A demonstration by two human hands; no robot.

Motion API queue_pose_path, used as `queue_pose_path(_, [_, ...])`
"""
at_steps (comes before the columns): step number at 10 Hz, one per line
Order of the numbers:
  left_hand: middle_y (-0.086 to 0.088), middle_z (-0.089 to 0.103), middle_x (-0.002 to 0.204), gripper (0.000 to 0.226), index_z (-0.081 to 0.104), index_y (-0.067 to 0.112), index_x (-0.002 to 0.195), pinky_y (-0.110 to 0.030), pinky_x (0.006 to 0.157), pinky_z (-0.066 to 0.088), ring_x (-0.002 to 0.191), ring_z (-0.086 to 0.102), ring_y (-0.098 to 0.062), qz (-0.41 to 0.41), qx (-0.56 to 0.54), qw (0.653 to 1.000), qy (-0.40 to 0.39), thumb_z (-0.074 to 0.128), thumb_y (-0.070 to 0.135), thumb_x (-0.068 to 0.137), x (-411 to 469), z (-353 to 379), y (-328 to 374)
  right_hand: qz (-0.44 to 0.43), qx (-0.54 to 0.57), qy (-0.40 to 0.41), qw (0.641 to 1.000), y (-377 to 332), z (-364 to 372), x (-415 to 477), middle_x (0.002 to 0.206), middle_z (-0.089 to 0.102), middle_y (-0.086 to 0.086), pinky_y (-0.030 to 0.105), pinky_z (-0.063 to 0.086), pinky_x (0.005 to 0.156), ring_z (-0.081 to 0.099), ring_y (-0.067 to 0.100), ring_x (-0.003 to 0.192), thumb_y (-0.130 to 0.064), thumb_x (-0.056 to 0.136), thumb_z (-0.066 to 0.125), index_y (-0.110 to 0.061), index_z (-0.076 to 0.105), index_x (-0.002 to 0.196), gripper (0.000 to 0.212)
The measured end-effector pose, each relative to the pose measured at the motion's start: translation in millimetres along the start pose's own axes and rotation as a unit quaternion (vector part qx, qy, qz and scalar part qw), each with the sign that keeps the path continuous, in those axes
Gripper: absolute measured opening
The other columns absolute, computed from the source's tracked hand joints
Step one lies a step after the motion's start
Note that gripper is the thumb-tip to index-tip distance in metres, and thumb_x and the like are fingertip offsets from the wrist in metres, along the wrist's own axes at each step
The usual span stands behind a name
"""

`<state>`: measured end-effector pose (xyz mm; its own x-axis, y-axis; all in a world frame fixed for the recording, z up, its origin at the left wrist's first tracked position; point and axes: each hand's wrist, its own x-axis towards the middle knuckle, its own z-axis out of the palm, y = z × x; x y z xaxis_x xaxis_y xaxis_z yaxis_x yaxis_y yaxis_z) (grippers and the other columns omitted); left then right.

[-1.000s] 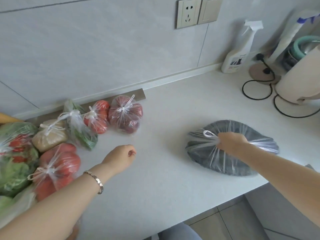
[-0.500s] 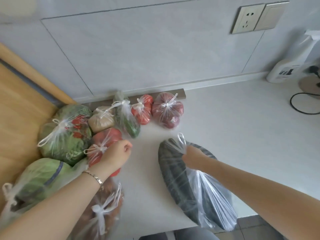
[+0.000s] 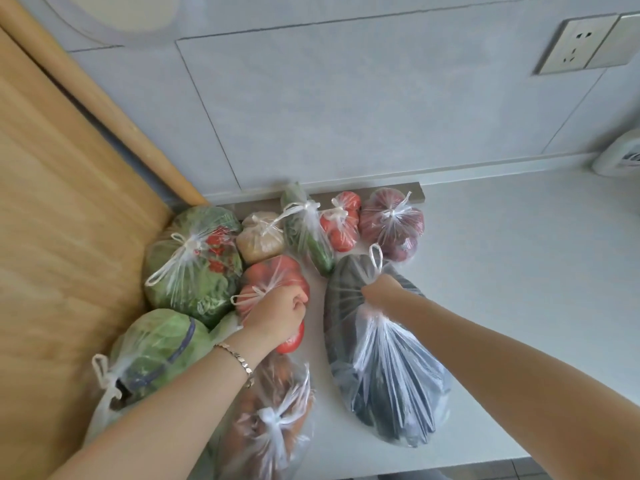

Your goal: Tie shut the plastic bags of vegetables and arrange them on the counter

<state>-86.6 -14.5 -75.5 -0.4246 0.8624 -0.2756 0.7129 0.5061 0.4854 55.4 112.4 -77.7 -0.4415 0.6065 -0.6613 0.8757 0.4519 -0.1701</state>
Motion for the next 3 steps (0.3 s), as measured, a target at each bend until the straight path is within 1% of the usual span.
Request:
queue_pose_path(1, [-0.001, 0.066, 0.112, 0.024, 0.064, 0.017, 0.107, -0.023, 0.082, 0.040, 0.104, 0.059, -0.020, 0.009, 0.031, 0.999, -0.014, 0.047, 0.015, 0.089, 3.3, -3.1, -0.3, -0.012, 0.048, 0.002, 0.999, 9.1, 2.1, 4.0, 0.064, 0.034, 0.001, 0.019, 0.032, 0.038, 0.035, 0.010, 0.051, -0.004, 0.089, 0.043, 0.004, 0.053, 0.101, 0.017])
queue_pose_path(2, [-0.002, 0.067, 0.103, 0.022, 0.063, 0.014, 0.102, -0.026, 0.077, 0.042, 0.097, 0.061, -0.021, 0.006, 0.036, 0.999, -0.040, 0.044, 0.015, 0.090, 6.6, -9.5, 14.0, 0.025, 0.117, 0.064, 0.991, 21.7, -2.1, 2.0, 0.066, 0.044, 0.003, 0.020, 0.034, 0.044, 0.046, 0.015, 0.054, -0.008, 0.080, 0.046, -0.005, 0.046, 0.079, 0.004])
queue_pose_path(3, [-0.010, 0.070, 0.074, 0.025, 0.064, 0.003, 0.085, -0.031, 0.068, 0.050, 0.075, 0.066, -0.024, -0.013, 0.013, 0.997, -0.077, 0.040, 0.009, 0.087, 17.9, -19.4, 40.6, 0.006, 0.138, 0.090, 0.986, 26.6, -22.4, -1.0, 0.062, 0.040, 0.001, 0.019, 0.034, 0.049, 0.045, 0.016, 0.059, -0.012, 0.086, 0.044, 0.001, 0.050, 0.074, 0.018])
